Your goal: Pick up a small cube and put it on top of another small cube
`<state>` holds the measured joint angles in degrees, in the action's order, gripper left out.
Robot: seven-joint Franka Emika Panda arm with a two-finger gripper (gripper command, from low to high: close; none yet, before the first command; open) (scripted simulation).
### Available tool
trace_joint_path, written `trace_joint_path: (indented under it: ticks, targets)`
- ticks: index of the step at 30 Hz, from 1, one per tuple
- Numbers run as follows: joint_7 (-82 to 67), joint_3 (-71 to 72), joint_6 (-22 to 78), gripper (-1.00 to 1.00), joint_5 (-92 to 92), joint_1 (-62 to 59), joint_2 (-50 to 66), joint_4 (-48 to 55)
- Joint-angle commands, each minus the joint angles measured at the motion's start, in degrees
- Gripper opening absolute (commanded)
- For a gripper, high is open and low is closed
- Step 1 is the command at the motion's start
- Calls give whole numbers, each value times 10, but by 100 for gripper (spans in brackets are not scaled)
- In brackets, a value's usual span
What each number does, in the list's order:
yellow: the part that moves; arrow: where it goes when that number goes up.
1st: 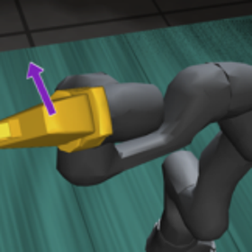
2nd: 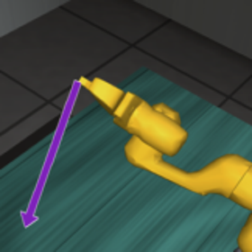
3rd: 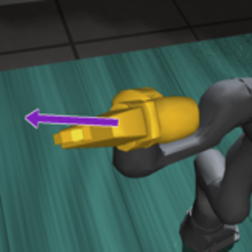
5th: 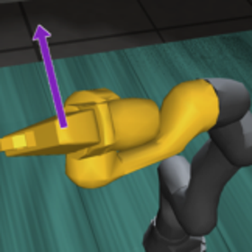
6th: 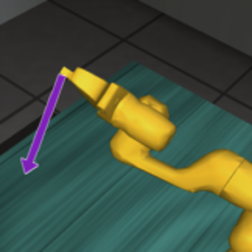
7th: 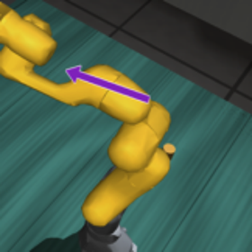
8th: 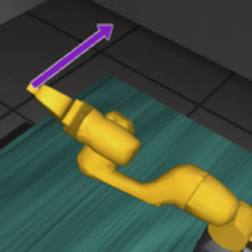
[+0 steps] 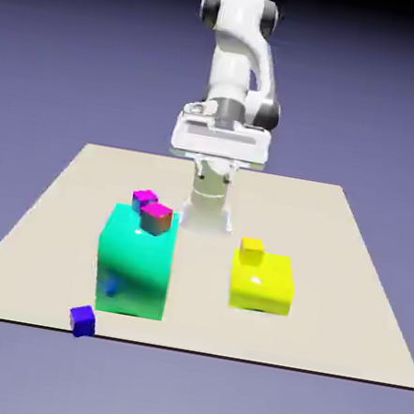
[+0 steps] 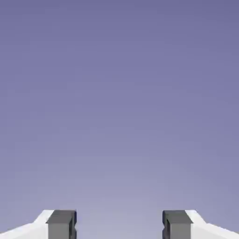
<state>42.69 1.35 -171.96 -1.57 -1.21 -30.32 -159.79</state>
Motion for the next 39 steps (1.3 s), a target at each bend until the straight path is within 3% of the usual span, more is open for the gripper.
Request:
trace_joint_path:
  ticks: [1, 9, 39]
  targets:
    - [-25, 8, 22, 0, -20, -8, 20, 21]
    - [-224, 67, 188, 0, -166, -66, 173, 182]
    - [-972, -55, 498, 0, -185, -135, 538, 501]
